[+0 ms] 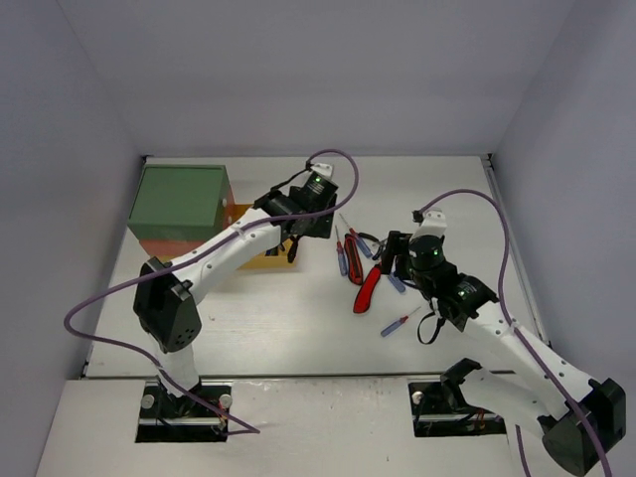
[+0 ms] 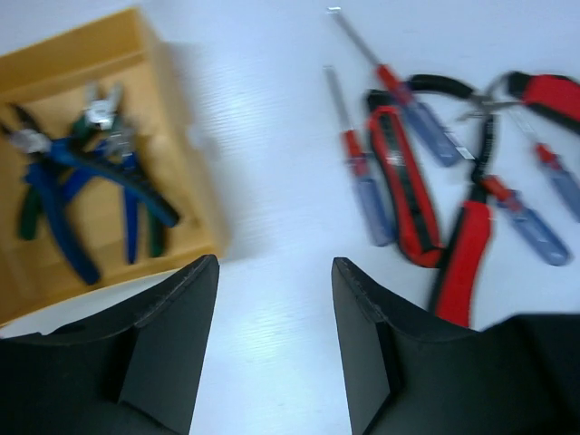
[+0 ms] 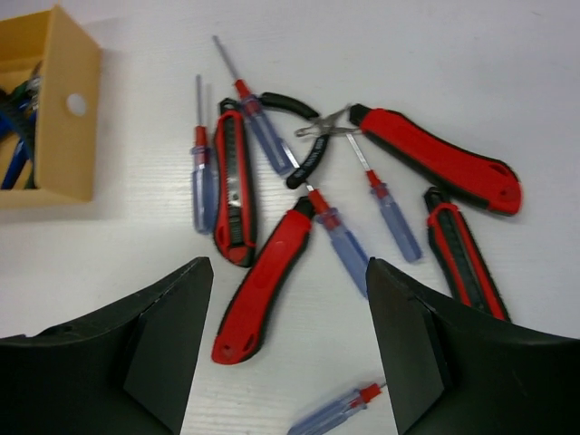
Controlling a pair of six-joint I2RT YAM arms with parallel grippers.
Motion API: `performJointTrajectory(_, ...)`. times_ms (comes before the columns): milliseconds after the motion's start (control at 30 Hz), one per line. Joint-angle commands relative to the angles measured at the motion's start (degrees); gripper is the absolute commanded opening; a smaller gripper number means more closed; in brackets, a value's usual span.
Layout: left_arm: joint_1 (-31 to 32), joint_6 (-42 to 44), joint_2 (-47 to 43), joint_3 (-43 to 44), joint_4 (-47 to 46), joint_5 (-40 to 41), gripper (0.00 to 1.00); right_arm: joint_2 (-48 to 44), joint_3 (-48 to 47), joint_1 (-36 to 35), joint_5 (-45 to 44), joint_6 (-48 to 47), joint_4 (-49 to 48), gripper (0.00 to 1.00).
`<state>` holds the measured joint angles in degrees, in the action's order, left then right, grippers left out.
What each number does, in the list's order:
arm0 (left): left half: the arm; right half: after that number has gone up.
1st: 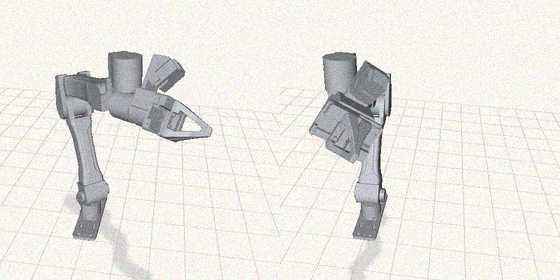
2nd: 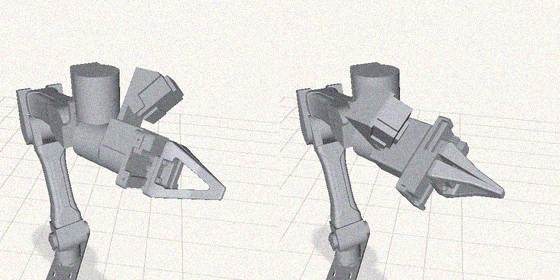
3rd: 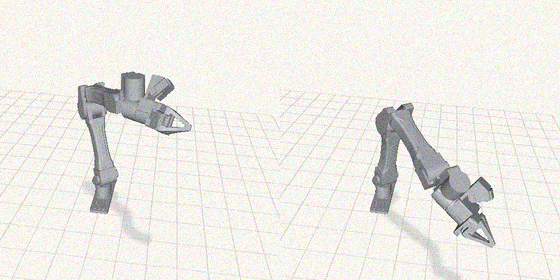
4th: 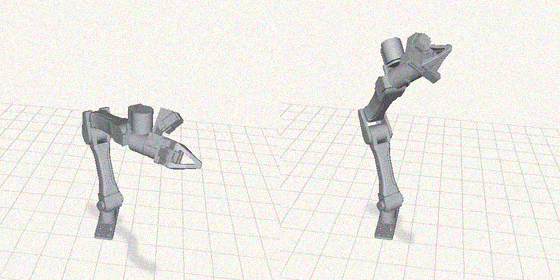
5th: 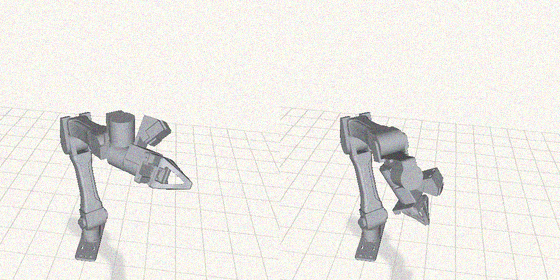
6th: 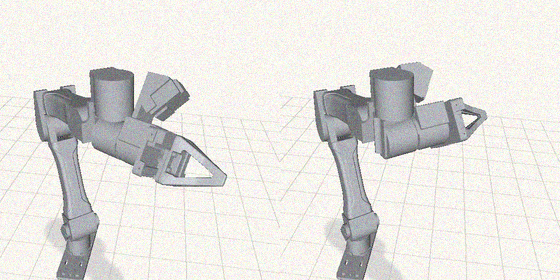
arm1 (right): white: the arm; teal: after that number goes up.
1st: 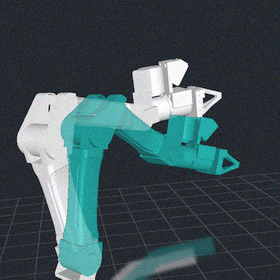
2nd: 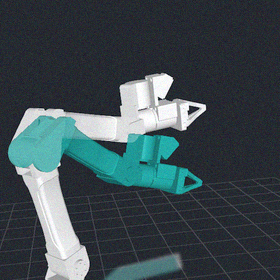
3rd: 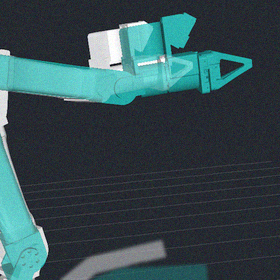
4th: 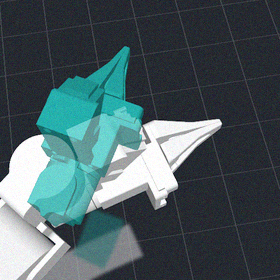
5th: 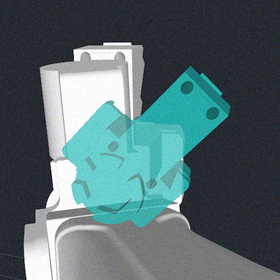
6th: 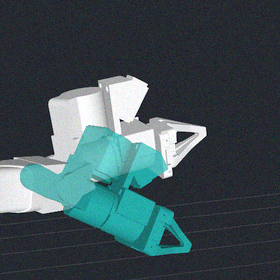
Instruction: Sort the tools into containers
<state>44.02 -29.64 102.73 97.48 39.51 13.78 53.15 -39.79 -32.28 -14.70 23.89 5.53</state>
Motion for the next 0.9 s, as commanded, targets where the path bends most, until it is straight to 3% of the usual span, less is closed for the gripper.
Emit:
performJointTrajectory(0, 1.35, -5.90, 1.85, 4.70, -1.55, -1.56, 0.49, 2.30, -1.22, 7.04, 4.94, -1.76, 0.00, 0.58)
performJointTrajectory(133, 1.59, -6.00, 0.36, 2.89, -1.55, -1.55, 0.49, 9.09, -3.81, 8.29, 7.15, -2.19, -0.16, 0.47)
performJointTrajectory(333, 1.71, -3.68, -7.67, -6.68, -1.43, 1.20, 0.49, 20.79, -8.96, 8.31, 6.33, 0.79, -1.67, 0.37)
performJointTrajectory(600, 1.34, -1.18, -21.95, -22.64, -0.99, 4.78, 0.50, 35.00, -15.79, 8.46, 5.39, 5.48, -4.83, 0.46)
performJointTrajectory(867, 0.16, 0.66, -30.53, -28.80, 0.24, 5.34, 0.50, 47.71, -21.04, 8.75, 5.24, 8.03, -4.97, 0.44)
